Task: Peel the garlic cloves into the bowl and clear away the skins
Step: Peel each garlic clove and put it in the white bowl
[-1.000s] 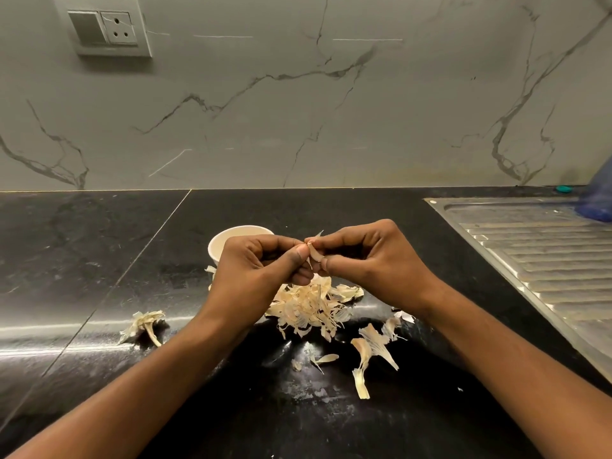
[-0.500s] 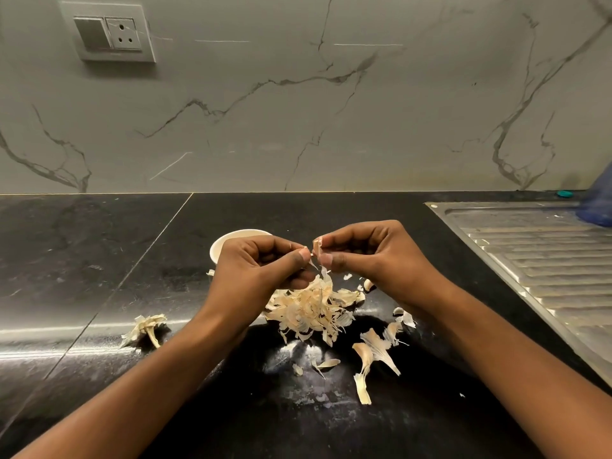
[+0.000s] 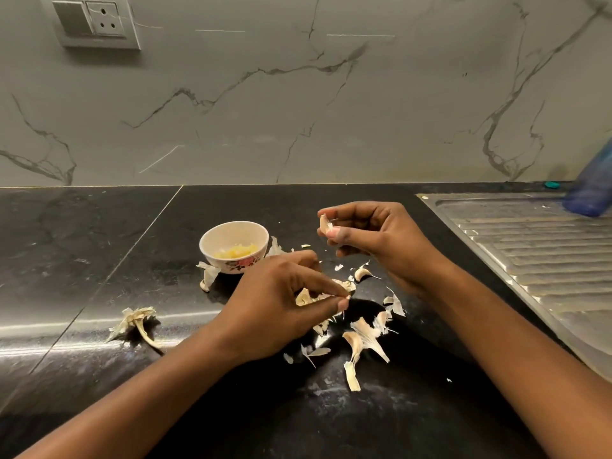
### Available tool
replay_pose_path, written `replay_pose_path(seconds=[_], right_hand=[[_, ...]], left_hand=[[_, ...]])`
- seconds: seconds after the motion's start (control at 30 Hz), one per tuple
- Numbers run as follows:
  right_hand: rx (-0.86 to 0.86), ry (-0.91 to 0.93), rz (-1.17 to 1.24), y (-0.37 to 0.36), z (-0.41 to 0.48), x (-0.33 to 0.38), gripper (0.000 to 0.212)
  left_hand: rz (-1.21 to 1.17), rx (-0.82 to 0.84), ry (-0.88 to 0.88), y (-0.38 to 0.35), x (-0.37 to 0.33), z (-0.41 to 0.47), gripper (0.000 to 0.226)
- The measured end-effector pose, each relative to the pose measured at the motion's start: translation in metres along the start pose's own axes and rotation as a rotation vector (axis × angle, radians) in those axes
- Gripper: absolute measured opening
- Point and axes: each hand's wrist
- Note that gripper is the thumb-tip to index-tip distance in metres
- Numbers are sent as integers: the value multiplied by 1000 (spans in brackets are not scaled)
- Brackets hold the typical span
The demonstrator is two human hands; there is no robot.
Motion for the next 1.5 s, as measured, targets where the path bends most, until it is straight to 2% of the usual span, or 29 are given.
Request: replay_pose_path(seconds=[0.17,0.3,0.57,0.73,0.87,1.07,1.13,1.33,1.5], right_hand=[[16,3,-35,-1,0,-1,30],[21,10,-39,1,1,-3,31],[27,12,3,2,1,-6,32],[30,14,4,2,1,-5,30],[31,20,-13,2,1,-5,28],[40,12,-31,0,-1,-2,25],[35,15,-28,0,-1,-2,22],[35,12,-126,-3,-2,-3,19],[81,-22,-81,-12,-3,-8,20]], left_hand=[[148,136,-37,2,-6,-1,19],[188,140,-65,3,-5,-1,20],[-4,-43,53,6,7,2,10],[-106,26,43,4,4,3,7],[-143,-11,38,6,9,5,5],[-101,78,21,2,7,4,7],[-107,32,28,1,9,5,6],[-154,-252,171,6,18,6,4],[-182,-311,181,9,14,6,23]])
Point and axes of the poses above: each hand's wrist, its own z-axis towards the middle knuckle, its own y-axis out of the back of the hand, x = y × z, and after that the axes turned 12 degrees about z, right-handed
